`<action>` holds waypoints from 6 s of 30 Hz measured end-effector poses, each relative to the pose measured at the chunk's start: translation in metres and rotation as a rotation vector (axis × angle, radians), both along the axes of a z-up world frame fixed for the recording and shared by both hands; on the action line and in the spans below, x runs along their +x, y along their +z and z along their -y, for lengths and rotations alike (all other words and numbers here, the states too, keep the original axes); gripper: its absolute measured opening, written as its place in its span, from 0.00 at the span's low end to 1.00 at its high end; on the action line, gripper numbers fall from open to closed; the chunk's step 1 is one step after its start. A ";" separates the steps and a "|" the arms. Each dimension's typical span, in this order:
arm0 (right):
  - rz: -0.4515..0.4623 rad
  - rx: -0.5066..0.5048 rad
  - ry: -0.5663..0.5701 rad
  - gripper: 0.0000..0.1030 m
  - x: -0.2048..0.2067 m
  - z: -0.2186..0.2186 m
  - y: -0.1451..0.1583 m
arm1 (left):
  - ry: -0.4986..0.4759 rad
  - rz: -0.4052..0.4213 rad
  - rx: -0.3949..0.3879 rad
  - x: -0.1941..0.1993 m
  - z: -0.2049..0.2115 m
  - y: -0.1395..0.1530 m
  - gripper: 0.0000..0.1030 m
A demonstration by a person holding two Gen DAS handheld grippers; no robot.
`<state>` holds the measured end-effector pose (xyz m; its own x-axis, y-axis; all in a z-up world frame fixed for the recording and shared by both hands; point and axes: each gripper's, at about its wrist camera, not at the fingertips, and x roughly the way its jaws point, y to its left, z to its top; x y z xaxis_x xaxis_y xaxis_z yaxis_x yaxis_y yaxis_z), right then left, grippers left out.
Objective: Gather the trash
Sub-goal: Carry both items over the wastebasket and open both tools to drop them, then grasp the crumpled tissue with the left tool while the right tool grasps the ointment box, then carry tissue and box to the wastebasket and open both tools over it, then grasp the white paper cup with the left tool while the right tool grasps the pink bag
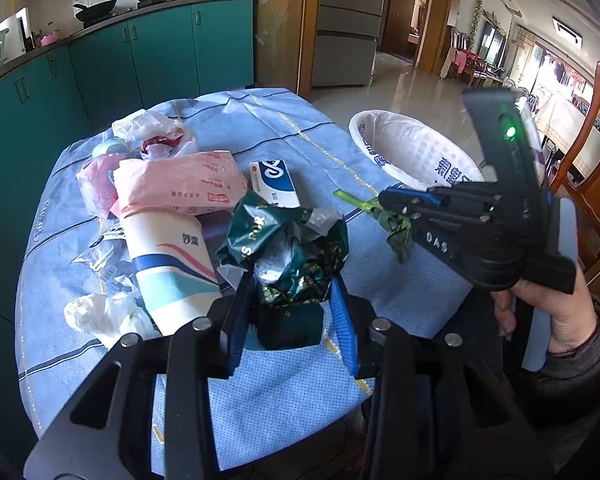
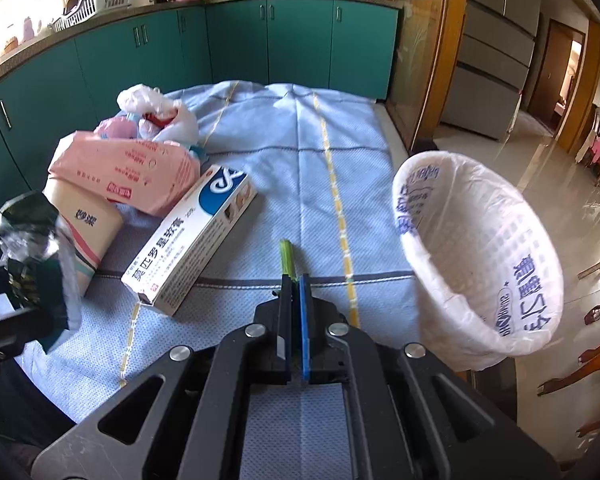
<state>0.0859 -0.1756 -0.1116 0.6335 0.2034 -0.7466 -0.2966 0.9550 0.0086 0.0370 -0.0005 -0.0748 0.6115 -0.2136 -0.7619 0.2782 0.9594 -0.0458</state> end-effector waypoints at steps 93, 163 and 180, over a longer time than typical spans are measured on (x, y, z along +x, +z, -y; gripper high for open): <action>-0.074 -0.016 0.050 0.60 0.013 -0.045 -0.017 | 0.306 -0.070 -0.073 0.016 -0.138 -0.035 0.74; 0.112 0.055 -0.401 0.70 0.059 0.164 0.019 | 0.145 0.288 0.071 0.074 0.039 0.035 0.83; 0.149 -0.257 0.438 0.85 0.045 -0.145 0.005 | 0.545 0.084 0.120 -0.038 -0.167 -0.003 0.84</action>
<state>0.1307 -0.0308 -0.1070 0.6334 0.2954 -0.7152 -0.6484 0.7070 -0.2822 -0.0008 0.1661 -0.0774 0.6684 0.2354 -0.7056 -0.2610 0.9625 0.0739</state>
